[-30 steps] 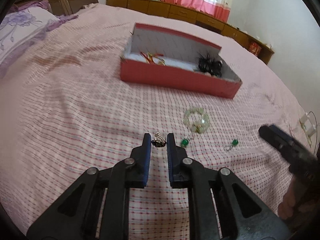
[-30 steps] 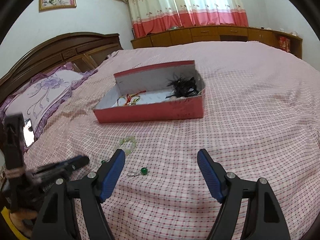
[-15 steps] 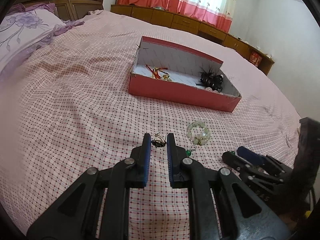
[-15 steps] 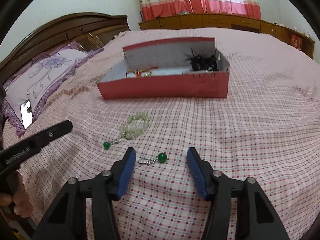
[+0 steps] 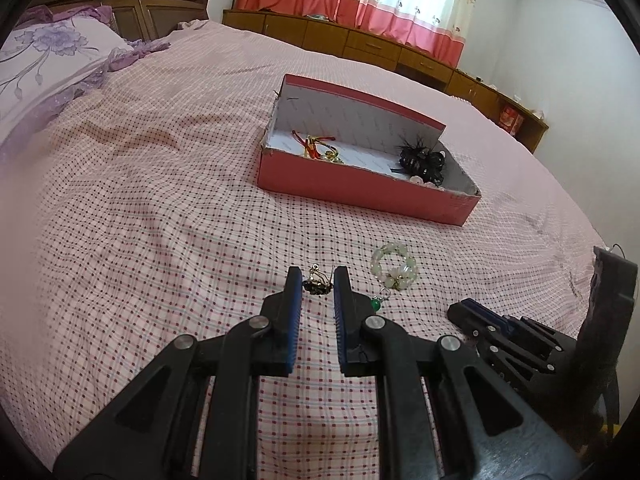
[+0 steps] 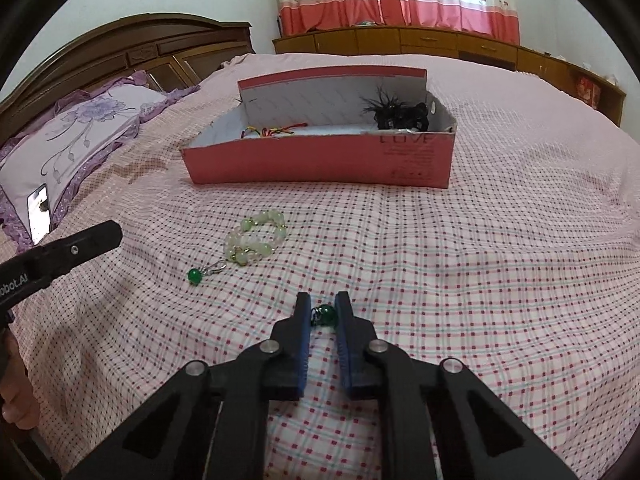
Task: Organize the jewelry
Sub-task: 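Carry the earring in the left gripper into the box while the right carries its earring in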
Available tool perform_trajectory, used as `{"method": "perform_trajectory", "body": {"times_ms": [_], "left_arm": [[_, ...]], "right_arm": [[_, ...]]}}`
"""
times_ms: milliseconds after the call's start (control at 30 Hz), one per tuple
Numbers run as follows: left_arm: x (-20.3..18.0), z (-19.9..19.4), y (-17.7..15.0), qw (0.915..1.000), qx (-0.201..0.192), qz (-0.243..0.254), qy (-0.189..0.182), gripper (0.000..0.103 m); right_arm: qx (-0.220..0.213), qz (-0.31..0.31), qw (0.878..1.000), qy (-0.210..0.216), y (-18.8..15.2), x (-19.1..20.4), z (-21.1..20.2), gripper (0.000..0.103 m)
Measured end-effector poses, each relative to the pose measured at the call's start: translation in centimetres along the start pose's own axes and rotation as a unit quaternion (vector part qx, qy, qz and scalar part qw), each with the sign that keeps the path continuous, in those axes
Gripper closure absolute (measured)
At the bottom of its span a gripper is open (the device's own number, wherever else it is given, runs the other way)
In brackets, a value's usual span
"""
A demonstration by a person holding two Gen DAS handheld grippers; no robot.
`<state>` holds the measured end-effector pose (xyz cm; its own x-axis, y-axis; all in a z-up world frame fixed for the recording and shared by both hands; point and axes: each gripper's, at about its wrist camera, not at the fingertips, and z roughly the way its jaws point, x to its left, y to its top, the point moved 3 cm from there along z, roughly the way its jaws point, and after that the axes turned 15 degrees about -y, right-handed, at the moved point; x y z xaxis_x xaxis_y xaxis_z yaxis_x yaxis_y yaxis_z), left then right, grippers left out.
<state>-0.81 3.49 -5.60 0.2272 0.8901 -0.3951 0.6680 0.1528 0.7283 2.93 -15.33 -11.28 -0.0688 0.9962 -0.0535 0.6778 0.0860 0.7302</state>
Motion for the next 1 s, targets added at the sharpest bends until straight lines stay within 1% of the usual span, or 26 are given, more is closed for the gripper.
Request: {"method": "perform_trajectory", "body": {"times_ms": [167,433,700,833,1000], "left_arm": [[-0.5,-0.6,0.3,0.9999,-0.007,0.008,0.007,0.096],[-1.4,-1.7,1.0,0.9996,-0.021,0.016,0.002,0.096],[-2.7,-2.4,1.8,0.9988,-0.032,0.038,-0.001,0.096],[-3.3,-2.6,2.9,0.9981,-0.04,0.047,-0.005,0.096],[-3.6,-2.8,4.3,0.9974,-0.058,0.039,-0.018,0.096]], "right_arm": [[-0.005,0.015,1.0,0.015,0.1,-0.9,-1.0,0.09],[-0.035,0.029,0.999,0.021,1.3,-2.0,-3.6,0.09],[-0.082,0.032,0.996,0.029,3.2,-2.4,-6.8,0.09],[-0.098,0.03,0.994,0.035,4.3,-2.3,-7.9,0.09],[-0.114,0.035,0.992,0.042,6.0,-2.4,-8.9,0.09]]}}
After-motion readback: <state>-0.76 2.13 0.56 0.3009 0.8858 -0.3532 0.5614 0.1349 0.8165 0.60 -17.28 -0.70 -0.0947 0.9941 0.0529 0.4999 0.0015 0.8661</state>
